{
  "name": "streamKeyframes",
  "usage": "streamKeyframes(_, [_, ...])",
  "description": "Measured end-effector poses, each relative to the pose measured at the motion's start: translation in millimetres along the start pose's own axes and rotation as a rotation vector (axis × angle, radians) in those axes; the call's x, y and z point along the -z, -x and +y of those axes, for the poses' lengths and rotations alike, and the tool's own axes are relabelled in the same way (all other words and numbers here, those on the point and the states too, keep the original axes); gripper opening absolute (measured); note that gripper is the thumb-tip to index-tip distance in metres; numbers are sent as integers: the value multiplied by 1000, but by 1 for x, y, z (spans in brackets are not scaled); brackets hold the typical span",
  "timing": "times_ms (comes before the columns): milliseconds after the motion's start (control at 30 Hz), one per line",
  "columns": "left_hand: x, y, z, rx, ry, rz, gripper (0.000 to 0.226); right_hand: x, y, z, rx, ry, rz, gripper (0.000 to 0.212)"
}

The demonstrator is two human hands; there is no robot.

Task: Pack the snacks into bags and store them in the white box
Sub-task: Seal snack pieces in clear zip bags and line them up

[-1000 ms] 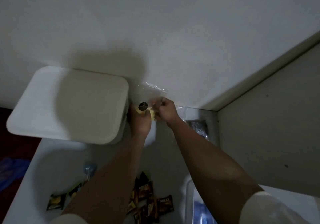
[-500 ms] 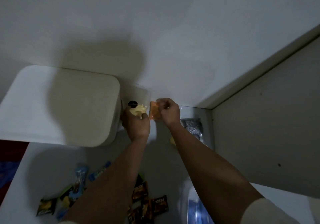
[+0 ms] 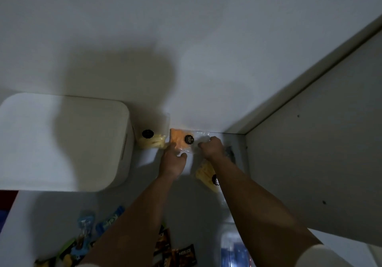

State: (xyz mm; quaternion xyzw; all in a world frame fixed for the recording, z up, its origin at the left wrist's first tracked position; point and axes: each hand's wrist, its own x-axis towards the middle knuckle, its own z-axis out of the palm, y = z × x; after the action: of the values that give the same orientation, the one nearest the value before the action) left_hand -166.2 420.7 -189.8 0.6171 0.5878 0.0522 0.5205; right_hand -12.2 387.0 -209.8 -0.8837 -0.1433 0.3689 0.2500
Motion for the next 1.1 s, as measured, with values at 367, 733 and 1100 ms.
streamKeyframes(367, [4, -4, -15, 42, -3, -129, 42, 17, 16, 1, 163, -198, 132, 11])
streamKeyframes(733, [28, 106, 39, -63, 448, -139, 27, 69, 133, 13, 442, -454, -1, 25])
streamKeyframes(1100, [16, 233, 40, -152, 537, -104, 24, 121, 252, 66, 637, -424, -187, 13])
